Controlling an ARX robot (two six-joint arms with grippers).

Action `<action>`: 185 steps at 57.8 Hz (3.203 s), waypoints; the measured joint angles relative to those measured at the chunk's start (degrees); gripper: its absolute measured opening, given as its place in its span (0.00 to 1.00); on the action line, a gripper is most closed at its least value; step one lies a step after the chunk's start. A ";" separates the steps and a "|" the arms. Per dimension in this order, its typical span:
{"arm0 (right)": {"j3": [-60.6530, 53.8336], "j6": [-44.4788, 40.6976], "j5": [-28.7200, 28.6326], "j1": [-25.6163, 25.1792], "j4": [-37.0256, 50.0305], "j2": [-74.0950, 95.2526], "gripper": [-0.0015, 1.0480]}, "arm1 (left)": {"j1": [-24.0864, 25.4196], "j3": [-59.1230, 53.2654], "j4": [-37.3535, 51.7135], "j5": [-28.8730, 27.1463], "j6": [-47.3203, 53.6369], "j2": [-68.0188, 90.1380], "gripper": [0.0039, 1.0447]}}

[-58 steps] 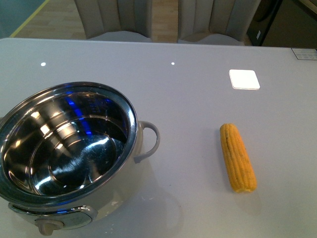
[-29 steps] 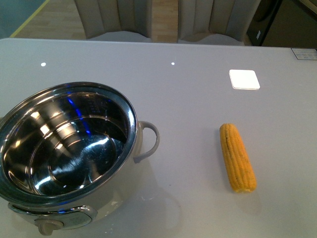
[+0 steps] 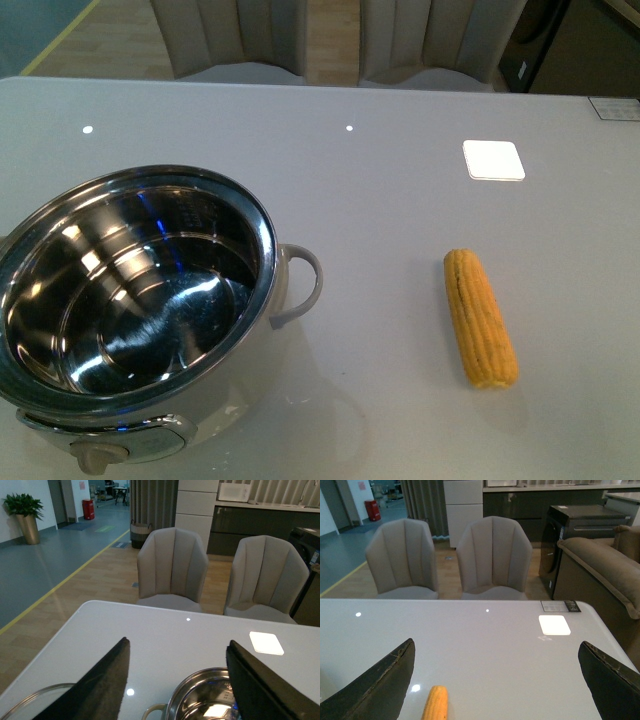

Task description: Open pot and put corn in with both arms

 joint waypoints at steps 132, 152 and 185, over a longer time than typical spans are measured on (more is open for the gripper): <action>25.00 3.13 0.66 13.22 18.53 101.09 0.91 | -10.73 -3.69 -14.34 -10.32 0.66 -18.73 0.93; 33.24 1.42 1.25 16.57 19.65 114.18 0.91 | -10.73 -3.72 -14.34 -10.32 0.66 -18.73 0.93; 36.61 1.99 -0.66 19.30 20.31 119.75 0.32 | -10.73 -3.72 -14.34 -10.32 0.68 -18.73 0.93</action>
